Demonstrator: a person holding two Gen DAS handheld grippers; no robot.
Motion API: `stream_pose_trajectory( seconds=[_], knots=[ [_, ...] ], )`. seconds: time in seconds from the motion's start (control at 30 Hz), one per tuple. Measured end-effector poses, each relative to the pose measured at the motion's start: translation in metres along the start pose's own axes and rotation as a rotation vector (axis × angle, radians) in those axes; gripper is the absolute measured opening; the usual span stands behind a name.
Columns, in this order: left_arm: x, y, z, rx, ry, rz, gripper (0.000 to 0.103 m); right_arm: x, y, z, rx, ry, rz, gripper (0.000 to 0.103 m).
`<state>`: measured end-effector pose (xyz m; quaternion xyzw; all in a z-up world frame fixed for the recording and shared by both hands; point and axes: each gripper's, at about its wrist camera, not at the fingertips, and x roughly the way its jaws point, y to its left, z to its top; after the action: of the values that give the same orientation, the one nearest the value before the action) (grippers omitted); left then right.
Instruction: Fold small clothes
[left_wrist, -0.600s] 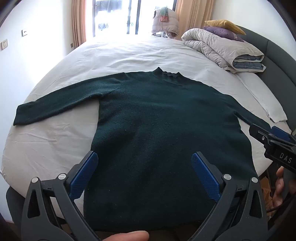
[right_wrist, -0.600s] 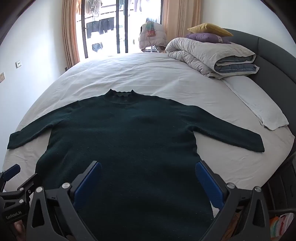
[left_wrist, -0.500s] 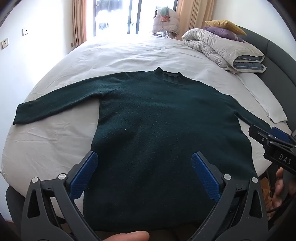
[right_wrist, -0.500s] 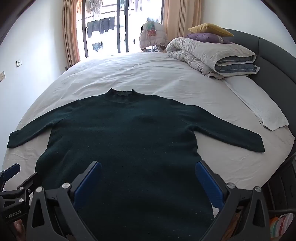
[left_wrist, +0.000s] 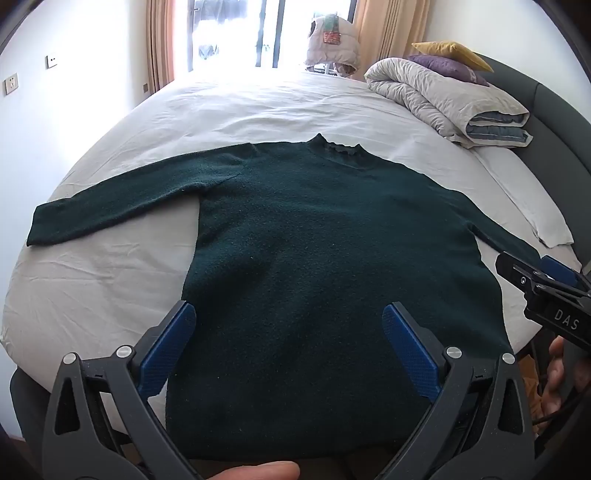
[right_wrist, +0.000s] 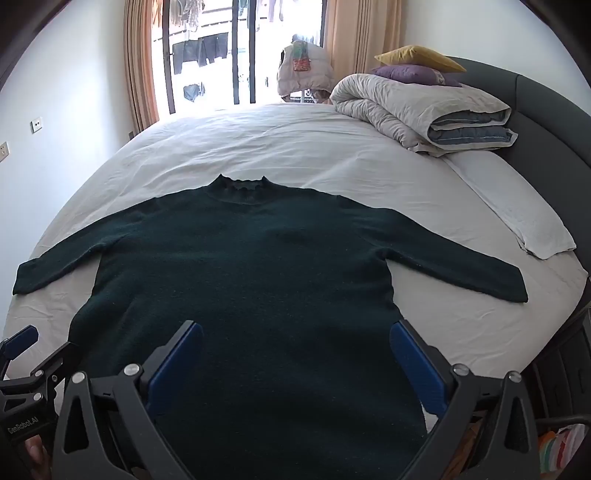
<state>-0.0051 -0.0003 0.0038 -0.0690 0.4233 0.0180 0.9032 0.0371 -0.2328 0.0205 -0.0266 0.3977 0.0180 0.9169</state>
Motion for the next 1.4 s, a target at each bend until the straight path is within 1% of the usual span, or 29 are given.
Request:
stream_pose_trajectory(
  seconds=[0.73, 1.4],
  knots=[
    [0.008, 0.0079, -0.0014, -0.009, 0.002, -0.003, 0.103, 0.0021, -0.0011, -0.0023, -0.005, 0.007, -0.009, 0.103],
    [0.0074, 0.0091, -0.0017, -0.02, -0.004, 0.004, 0.103, 0.0029, 0.0001, -0.002, -0.01, 0.012, -0.017, 0.103]
  ],
)
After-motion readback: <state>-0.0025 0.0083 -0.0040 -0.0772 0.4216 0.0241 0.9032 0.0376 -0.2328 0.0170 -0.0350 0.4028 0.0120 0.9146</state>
